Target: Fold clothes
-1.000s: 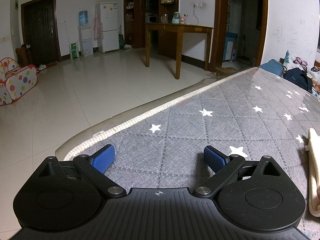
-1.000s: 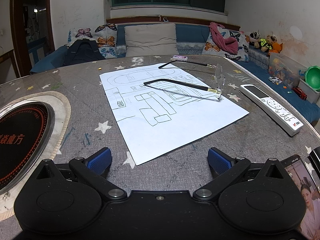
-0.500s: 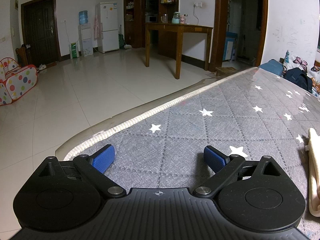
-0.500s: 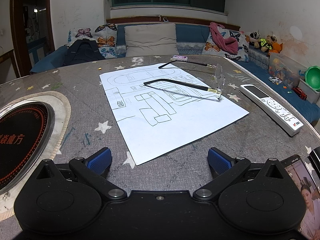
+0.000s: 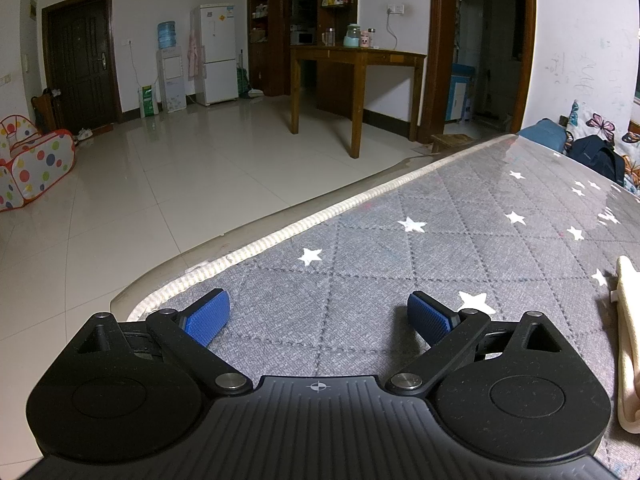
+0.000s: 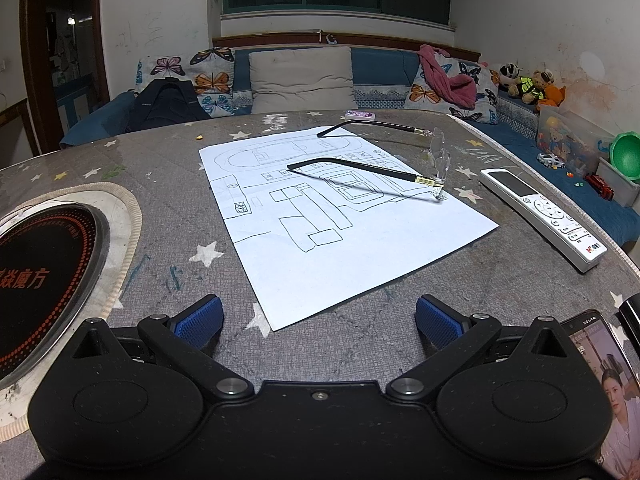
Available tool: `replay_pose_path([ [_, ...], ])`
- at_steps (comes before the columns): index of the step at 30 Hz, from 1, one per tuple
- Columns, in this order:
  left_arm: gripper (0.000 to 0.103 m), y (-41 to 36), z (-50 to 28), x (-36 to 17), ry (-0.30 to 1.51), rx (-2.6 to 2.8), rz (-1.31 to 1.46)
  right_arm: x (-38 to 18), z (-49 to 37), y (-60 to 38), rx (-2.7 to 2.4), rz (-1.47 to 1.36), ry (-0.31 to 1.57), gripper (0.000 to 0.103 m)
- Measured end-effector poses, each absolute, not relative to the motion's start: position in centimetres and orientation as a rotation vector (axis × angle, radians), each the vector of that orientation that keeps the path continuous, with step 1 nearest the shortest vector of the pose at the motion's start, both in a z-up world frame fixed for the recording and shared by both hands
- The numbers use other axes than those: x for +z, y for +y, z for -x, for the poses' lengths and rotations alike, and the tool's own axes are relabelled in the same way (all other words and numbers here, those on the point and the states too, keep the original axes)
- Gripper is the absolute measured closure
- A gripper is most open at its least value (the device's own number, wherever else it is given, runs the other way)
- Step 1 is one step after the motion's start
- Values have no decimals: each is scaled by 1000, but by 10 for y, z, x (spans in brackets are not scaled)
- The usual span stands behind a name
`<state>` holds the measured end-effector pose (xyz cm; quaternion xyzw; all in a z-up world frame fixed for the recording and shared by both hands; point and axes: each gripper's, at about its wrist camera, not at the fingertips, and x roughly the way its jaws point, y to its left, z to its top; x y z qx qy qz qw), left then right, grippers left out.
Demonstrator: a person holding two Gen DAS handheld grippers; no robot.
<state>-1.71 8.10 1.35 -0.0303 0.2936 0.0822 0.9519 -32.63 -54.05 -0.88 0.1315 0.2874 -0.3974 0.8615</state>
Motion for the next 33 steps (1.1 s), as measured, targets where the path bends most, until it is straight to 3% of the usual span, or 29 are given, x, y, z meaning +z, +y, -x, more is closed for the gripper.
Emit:
replay_pose_path([
  [33, 7, 83, 20, 14, 597, 169, 61, -9, 326, -541, -834, -276, 603, 0],
])
